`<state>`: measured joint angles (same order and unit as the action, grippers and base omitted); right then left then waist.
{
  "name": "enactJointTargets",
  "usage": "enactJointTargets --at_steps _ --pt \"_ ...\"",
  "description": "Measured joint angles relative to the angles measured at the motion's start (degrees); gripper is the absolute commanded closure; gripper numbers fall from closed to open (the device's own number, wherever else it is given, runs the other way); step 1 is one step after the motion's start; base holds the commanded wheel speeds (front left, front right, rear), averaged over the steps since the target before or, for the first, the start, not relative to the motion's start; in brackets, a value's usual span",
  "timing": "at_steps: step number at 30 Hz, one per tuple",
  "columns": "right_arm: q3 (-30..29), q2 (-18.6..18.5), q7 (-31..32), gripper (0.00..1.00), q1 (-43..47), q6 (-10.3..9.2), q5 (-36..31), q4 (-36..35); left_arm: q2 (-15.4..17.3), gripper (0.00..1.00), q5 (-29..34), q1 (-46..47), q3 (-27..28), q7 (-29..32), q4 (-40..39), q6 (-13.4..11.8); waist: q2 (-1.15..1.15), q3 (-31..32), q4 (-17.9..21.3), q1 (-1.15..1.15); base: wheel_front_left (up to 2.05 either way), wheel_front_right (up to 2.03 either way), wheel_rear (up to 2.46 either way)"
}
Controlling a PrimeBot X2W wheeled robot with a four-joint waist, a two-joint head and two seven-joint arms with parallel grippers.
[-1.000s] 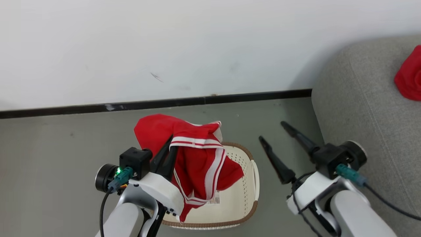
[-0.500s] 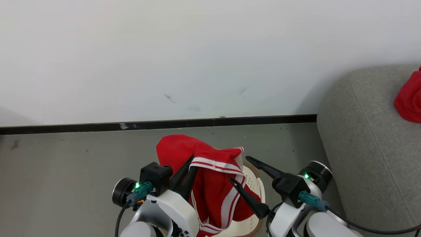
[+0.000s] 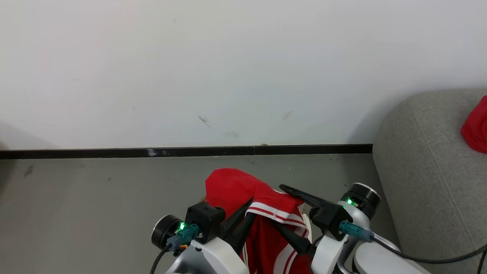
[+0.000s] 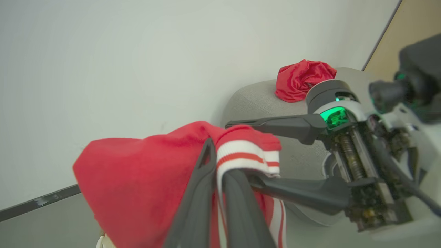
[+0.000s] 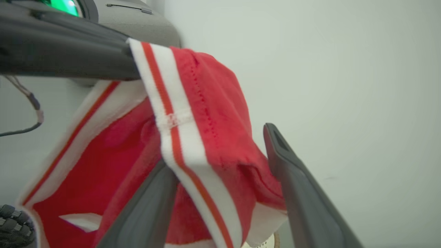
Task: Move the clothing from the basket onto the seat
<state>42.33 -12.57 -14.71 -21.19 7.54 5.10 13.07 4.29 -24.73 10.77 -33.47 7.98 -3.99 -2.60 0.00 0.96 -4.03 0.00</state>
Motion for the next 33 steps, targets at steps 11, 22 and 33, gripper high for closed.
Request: enactJointTargets --at_steps 11,22,33 --pt "2.5 -0.4 0.1 1.0 0.5 0.01 6.6 2.0 0.2 0.82 -2.0 -1.9 -1.3 2.6 -5.1 0.8 0.0 0.2 -0.5 0.0 0.0 0.0 0.0" --pt "-2.7 -1.5 0.1 1.0 1.3 0.01 10.2 2.0 2.0 0.0 -1.3 -3.2 -0.5 2.5 -7.8 0.7 0.0 -0.2 1.0 0.0 0.0 0.0 0.0" --pt "-10.7 -3.8 0.1 1.0 3.0 0.01 10.5 0.3 2.8 0.0 -0.7 -4.2 -0.9 1.1 -8.1 0.8 0.0 -0.7 4.2 0.0 0.0 0.0 0.0"
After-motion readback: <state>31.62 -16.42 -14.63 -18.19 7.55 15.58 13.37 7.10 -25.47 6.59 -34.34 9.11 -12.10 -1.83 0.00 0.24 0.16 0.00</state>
